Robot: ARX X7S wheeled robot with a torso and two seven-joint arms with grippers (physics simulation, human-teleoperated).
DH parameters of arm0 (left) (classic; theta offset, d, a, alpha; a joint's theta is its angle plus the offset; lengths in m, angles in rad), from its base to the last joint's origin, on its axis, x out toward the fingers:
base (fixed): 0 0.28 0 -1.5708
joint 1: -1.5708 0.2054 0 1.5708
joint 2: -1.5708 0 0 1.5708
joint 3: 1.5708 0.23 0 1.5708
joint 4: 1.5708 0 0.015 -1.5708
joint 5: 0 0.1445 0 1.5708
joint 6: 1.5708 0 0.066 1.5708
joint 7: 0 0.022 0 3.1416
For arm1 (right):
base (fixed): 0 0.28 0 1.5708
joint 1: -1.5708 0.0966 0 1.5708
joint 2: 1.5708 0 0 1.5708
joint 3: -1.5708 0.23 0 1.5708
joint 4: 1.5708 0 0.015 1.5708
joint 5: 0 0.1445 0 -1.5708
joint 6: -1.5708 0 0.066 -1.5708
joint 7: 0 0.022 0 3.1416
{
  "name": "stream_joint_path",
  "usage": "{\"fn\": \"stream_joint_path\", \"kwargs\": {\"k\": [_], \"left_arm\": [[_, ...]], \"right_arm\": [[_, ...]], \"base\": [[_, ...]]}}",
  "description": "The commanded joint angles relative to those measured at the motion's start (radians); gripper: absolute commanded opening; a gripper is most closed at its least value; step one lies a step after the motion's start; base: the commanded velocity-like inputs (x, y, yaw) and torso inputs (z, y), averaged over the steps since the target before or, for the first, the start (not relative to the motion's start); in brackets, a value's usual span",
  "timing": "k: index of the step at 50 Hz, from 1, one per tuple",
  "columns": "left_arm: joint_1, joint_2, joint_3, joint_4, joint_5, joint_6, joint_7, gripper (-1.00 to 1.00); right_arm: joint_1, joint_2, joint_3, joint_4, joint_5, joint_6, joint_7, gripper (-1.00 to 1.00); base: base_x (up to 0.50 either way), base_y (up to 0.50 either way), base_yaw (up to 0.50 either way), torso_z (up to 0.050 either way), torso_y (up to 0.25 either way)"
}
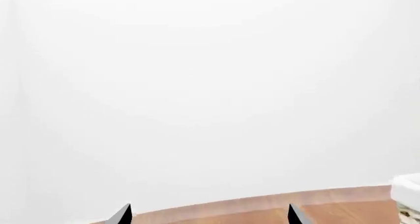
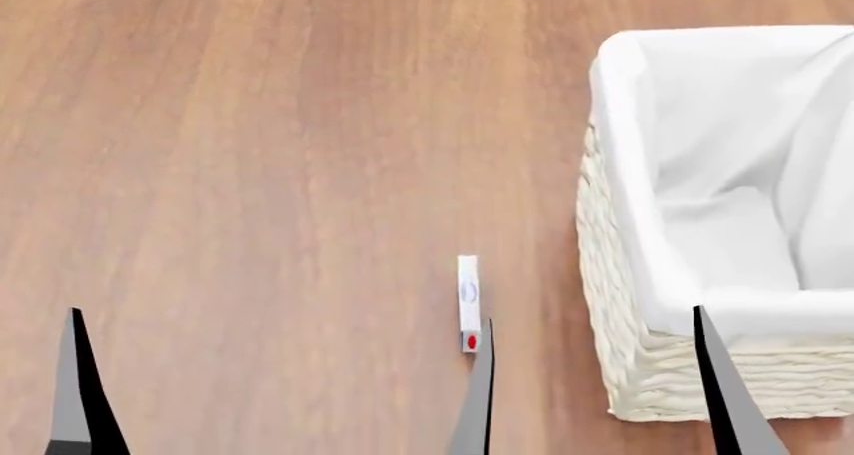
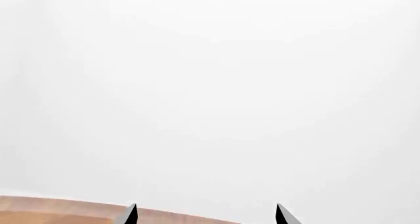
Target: Pick up the alphabet soup and the cream cheese box, and put them in the basket.
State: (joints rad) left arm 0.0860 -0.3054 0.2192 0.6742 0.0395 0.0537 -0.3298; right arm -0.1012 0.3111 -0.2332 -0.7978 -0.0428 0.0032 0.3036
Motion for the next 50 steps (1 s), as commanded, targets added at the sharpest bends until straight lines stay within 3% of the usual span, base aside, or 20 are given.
{"fn": "stream_joint_path", "kwargs": {"k": [1,35,50], "left_arm": [[-0.005,-0.003,0.006,0.0,-0.001,-0.003,-0.003,1.0],[-0.007,-0.015,0.01,-0.008,-0.009,0.002,-0.018,1.0],[-0.003,-0.021,0.01,-0.017,-0.024,0.033,-0.023,1.0]], "right_arm": [[0.005,0.005,0.0,-0.001,0.005,0.006,0.004,1.0],[0.014,0.013,-0.014,0.006,0.006,0.006,0.017,1.0],[0.019,0.011,-0.012,0.01,0.019,0.02,0.027,1.0]], "base": [[0.0,0.0,0.0,0.0,-0.139],[0.0,0.0,0.0,0.0,-0.138],[0.0,0.0,0.0,0.0,-0.004]]}}
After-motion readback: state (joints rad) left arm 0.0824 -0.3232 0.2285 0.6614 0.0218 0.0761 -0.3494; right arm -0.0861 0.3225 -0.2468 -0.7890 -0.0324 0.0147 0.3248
